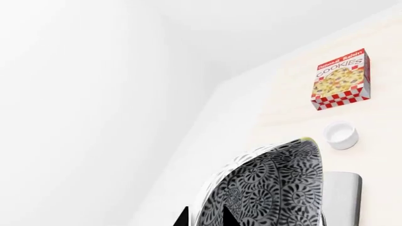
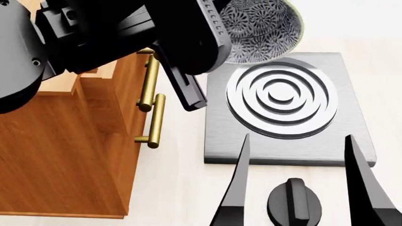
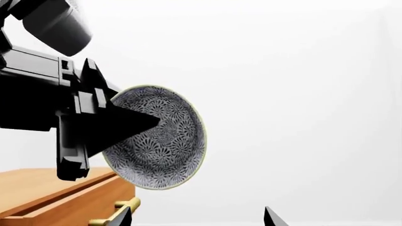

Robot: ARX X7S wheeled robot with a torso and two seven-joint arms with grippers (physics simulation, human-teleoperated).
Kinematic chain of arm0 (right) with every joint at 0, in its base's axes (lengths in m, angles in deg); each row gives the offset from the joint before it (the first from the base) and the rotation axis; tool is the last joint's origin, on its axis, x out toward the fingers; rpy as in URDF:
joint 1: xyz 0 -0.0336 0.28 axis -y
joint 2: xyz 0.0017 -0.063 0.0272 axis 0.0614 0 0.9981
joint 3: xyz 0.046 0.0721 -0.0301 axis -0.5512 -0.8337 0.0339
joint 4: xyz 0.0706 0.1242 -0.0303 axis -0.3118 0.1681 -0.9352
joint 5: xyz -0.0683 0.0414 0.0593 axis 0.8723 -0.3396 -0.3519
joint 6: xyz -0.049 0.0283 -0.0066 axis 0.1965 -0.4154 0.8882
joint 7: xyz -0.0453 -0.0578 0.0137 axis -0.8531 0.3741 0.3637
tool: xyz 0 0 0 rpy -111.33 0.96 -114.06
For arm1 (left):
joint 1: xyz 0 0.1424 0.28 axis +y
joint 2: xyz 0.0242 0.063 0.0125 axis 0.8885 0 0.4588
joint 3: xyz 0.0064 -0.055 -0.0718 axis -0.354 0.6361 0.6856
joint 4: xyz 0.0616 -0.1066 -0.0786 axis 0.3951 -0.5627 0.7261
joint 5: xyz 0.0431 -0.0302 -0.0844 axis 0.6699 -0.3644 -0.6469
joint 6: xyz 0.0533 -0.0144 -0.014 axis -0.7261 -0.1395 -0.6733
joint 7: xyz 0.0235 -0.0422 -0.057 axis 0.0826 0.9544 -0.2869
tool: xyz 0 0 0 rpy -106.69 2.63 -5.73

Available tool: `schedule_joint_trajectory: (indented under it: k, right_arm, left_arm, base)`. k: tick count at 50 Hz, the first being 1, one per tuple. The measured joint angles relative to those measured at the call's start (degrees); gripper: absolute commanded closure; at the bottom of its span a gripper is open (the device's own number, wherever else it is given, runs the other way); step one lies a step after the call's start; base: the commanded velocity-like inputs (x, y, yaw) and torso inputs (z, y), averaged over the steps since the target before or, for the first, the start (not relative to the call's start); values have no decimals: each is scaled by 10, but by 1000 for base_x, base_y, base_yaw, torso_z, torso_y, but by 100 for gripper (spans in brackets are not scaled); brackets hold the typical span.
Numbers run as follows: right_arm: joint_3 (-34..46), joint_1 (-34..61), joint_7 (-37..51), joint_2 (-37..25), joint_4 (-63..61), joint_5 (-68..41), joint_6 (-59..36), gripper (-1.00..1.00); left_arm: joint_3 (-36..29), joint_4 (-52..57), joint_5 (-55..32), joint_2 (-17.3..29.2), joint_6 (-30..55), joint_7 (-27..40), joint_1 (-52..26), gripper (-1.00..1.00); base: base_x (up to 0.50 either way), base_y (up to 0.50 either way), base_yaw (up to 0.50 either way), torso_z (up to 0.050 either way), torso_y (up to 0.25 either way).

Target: Pick the akita bowl on the wooden cabinet and place it on the plate.

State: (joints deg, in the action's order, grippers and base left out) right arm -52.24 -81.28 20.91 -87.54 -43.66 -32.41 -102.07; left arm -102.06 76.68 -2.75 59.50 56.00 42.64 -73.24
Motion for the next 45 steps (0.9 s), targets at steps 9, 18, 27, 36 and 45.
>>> schedule_joint_trajectory:
  k: [9,18,27,36,45]
  right_arm:
    - [1,0,2,-2,0,0,0,-100]
    - [2,1,4,-4,-1,0,0,-100]
    - [3,2,7,-6,-2,0,0,-100]
    - [5,3,8,-6,0,0,1,-100]
    - [6,4,10,-7,3,-1,1,-100]
  left_arm:
    - [2,16,-8,11,-5,-6,9,100]
    - [2,29,-13,19,-13,-14,17,100]
    - [2,40,-19,25,-18,-21,23,100]
    - [1,49,-22,31,-22,-26,30,100]
    - [3,60,-30,35,-22,-25,35,100]
  base:
    - [0,0,0,0,0]
    - [0,0,0,0,1]
    - [0,0,0,0,0]
    - [0,0,0,1,0]
    - [0,0,0,0,1]
